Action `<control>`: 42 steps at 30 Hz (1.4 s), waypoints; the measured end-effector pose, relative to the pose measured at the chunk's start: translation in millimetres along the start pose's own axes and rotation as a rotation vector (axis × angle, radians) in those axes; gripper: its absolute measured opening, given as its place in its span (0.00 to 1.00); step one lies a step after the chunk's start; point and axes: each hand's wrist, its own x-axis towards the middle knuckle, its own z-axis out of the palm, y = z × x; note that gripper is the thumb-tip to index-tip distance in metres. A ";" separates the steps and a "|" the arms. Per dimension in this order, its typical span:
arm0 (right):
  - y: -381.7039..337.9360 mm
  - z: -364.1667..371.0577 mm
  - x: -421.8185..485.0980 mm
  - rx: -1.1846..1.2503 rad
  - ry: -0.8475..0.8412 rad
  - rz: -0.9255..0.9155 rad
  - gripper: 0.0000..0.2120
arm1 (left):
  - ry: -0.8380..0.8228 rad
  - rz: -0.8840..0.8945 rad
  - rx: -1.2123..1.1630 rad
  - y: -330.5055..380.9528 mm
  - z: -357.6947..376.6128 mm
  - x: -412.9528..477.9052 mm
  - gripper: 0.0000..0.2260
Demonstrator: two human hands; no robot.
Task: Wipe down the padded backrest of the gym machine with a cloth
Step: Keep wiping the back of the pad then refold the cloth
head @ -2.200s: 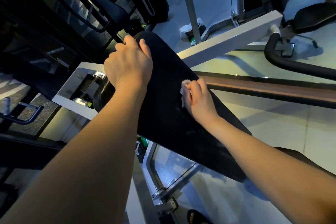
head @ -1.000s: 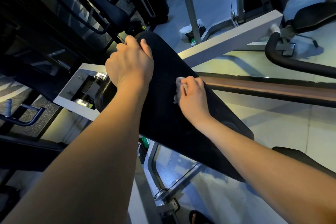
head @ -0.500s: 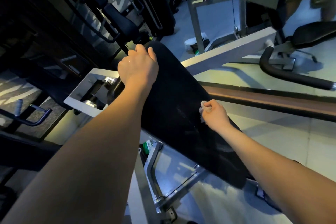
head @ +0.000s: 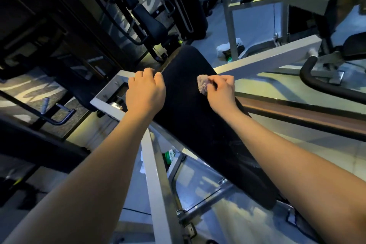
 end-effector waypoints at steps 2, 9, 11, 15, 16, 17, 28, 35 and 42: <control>7.3 2.9 1.9 -0.072 0.068 -0.006 0.09 | 0.048 -0.032 -0.051 -3.4 11.0 -4.6 0.20; 23.7 21.3 -9.6 -0.128 0.152 -0.257 0.15 | 0.270 -0.096 0.022 -4.1 32.1 -7.4 0.20; 29.3 24.0 -8.0 -0.182 0.163 -0.319 0.18 | 0.280 -0.081 0.034 -6.2 34.3 -6.9 0.20; 16.6 16.2 11.2 -0.186 0.187 -0.394 0.14 | 0.295 -0.094 0.019 -5.9 37.8 -7.3 0.19; 6.8 14.9 18.3 -0.180 0.192 -0.410 0.15 | 0.300 -0.103 0.004 -6.1 37.7 -7.5 0.19; -4.7 14.6 26.0 -0.166 0.194 -0.424 0.18 | 0.309 -0.109 -0.015 -6.7 37.7 -7.9 0.19; -51.1 25.1 69.0 -0.266 0.225 -0.483 0.18 | 0.378 -0.090 -0.142 -5.2 36.0 -12.3 0.22; -27.3 33.8 -16.6 -0.264 -0.016 -0.895 0.17 | 0.416 -0.084 -0.180 -10.6 41.0 -11.6 0.22; -69.4 28.9 57.4 -0.321 0.253 -0.581 0.13 | 0.404 -0.071 -0.182 -11.1 41.3 -12.0 0.24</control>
